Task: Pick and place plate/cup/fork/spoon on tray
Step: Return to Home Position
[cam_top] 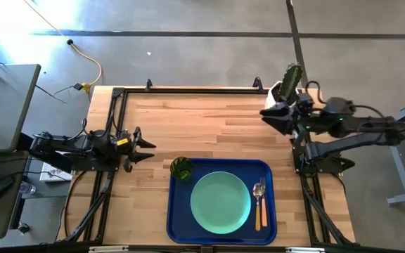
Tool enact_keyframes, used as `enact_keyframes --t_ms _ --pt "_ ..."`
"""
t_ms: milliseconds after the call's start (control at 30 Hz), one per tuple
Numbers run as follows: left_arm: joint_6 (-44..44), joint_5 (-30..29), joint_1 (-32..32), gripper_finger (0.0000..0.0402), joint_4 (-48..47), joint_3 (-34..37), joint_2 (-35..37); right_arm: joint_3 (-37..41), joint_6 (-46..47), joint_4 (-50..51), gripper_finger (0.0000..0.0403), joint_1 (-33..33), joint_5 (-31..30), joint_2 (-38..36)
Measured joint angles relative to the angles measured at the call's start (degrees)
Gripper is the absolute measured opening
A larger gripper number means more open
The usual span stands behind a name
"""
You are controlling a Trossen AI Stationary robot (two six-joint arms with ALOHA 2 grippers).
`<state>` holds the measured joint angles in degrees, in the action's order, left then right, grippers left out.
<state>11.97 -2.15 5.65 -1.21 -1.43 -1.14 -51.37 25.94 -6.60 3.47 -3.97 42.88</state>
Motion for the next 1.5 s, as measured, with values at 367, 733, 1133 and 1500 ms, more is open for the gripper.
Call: enact_keyframes --t_ms 367,733,1133,1500 --pt "-2.2 -0.2 0.0 0.017 0.0 0.0 -0.2 9.2 -5.2 15.0 0.0126 -0.1 -4.0 -14.6" --pt "-12.4 -0.2 0.0 0.017 0.1 0.0 -0.2 29.7 -2.4 11.2 0.0126 -0.1 -3.9 -35.5" --pt "-12.1 -0.2 0.0 0.017 0.1 0.0 -0.2 39.7 -3.2 14.0 0.0126 -0.1 -4.5 -42.3" --pt "-12.2 -0.2 0.0 0.017 0.1 0.0 -0.2 46.5 -3.9 13.2 0.0126 -0.1 -6.7 -42.2"
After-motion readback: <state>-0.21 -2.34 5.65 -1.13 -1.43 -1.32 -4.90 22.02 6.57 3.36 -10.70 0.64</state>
